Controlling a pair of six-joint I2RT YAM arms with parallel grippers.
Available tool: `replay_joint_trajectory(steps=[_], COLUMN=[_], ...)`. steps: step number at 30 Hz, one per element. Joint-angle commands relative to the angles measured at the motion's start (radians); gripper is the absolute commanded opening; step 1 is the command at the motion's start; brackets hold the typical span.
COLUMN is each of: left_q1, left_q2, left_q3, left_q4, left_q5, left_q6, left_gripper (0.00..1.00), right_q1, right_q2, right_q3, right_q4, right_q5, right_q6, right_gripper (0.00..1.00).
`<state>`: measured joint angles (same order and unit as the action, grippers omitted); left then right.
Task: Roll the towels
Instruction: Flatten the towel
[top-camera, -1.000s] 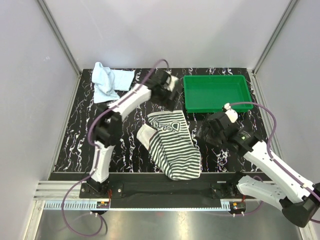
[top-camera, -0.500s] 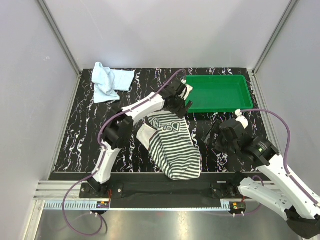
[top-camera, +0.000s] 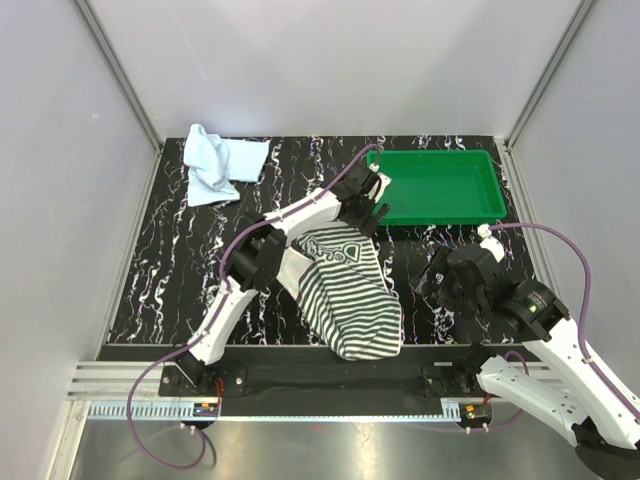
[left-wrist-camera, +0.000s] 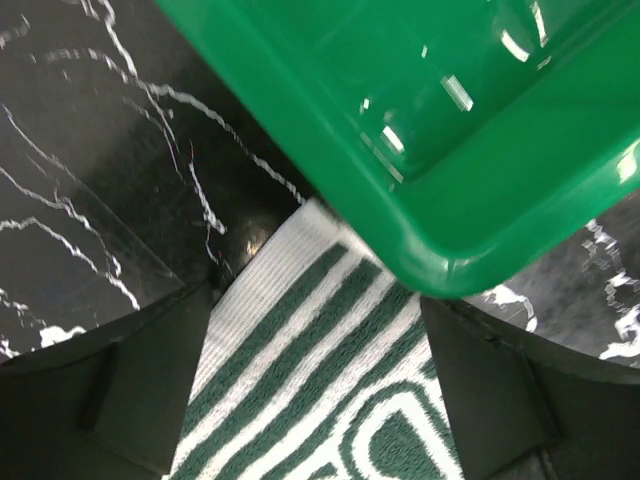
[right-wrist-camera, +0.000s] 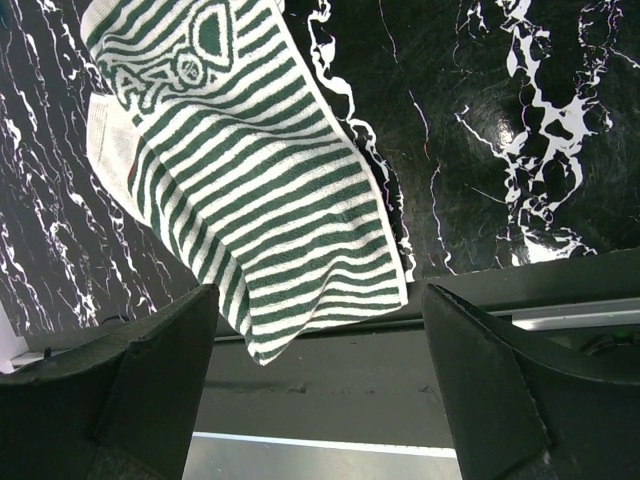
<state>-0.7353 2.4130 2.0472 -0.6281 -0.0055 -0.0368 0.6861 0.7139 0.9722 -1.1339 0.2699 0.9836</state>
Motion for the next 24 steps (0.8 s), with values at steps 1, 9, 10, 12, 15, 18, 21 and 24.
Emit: replay_joint_trajectory(steps=[1, 9, 10, 12, 15, 18, 21, 24], left_q1=[0.017, 0.027, 0.027, 0.027, 0.025, 0.027, 0.028, 0.030], left_q2=[0.029, 0.046, 0.046, 0.044, 0.031, -0.021, -0.105, -0.213], left_q3=[0.060, 0.039, 0.030, 0.027, 0.028, 0.028, 0.037, 0.045], left_q4=[-0.004, -0.002, 0.001, -0.002, -0.015, -0.030, -0.056, -0.087], left_q5=[0.024, 0.055, 0.053, 0.053, 0.050, 0.026, 0.009, -0.059], left_q6=[-0.017, -0.011, -0.009, -0.008, -0.005, 0.005, 0.018, 0.028], left_gripper=[0.87, 0.57, 0.55, 0.45, 0.31, 0.18, 0.09, 0.00], right_q1=[-0.003, -0.003, -0.003, -0.003, -0.003, -0.003, -0.005, -0.003], right_q2=[-0.002, 0.007, 0.007, 0.012, 0.024, 0.051, 0.103, 0.159], right_q3=[0.034, 0.016, 0.014, 0.008, 0.000, -0.013, -0.032, -0.047], right_q4=[-0.013, -0.004, -0.001, 0.003, 0.017, 0.057, 0.123, 0.236], right_q5=[0.008, 0.003, 0.003, 0.000, -0.006, -0.029, -0.076, -0.153], right_q6=[-0.005, -0.014, -0.014, -0.014, -0.014, -0.026, -0.042, -0.069], right_gripper=[0.89, 0.89, 0.89, 0.89, 0.89, 0.89, 0.88, 0.86])
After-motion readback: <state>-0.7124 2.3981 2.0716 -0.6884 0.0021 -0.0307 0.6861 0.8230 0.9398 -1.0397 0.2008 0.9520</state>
